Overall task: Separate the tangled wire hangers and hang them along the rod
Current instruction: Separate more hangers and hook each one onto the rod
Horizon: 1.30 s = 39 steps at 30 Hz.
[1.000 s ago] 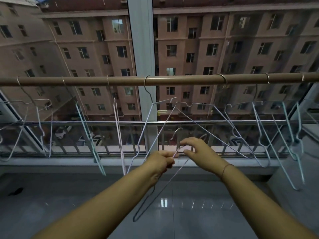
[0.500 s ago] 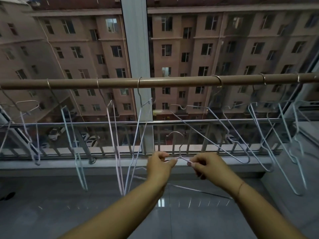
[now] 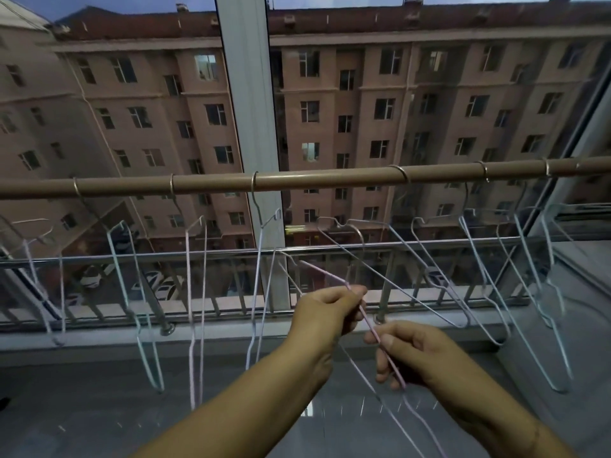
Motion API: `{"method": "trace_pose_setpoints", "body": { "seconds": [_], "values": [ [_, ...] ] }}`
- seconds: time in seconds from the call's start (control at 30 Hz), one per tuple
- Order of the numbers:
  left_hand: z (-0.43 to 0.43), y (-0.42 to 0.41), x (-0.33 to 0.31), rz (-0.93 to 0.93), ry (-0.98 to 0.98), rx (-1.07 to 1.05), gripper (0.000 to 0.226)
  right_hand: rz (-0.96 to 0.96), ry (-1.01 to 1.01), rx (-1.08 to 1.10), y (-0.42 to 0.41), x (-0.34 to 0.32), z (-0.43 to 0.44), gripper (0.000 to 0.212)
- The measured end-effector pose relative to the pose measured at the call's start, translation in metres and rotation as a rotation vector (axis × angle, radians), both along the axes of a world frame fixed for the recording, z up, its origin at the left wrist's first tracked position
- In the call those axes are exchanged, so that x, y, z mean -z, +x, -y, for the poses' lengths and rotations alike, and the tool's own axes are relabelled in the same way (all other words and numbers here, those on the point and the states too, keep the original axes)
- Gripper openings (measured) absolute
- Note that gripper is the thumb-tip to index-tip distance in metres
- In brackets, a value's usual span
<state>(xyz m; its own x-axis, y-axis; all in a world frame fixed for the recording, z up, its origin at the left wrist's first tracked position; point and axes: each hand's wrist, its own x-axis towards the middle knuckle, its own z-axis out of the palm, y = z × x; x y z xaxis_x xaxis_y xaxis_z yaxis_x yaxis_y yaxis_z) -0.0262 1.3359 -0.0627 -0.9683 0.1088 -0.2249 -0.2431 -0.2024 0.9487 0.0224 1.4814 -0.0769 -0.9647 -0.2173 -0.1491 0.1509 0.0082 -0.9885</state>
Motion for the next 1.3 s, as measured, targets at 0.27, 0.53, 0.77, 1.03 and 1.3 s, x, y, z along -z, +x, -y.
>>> {"method": "trace_pose_setpoints", "body": {
  "seconds": [0.27,0.53,0.77,1.03,1.3],
  "values": [
    [0.003,-0.022,-0.048,-0.048,0.006,0.007,0.016,-0.181,-0.069,0.047,-0.016,-0.035,0.020,0.021],
    [0.010,-0.049,-0.074,-0.070,-0.020,-0.084,0.013,-0.230,-0.085,0.097,-0.049,-0.053,0.038,0.020],
    [0.015,-0.063,-0.057,0.002,-0.091,-0.170,0.013,-0.161,-0.067,0.125,-0.064,-0.044,0.050,0.021],
    [0.012,-0.041,-0.052,-0.291,-0.160,-0.405,0.052,-0.316,0.221,0.272,-0.054,-0.039,0.032,0.018],
    [-0.057,-0.024,-0.064,-0.484,-0.098,-0.105,0.021,-0.608,0.389,0.693,-0.042,-0.056,-0.055,0.013]
  ]
}}
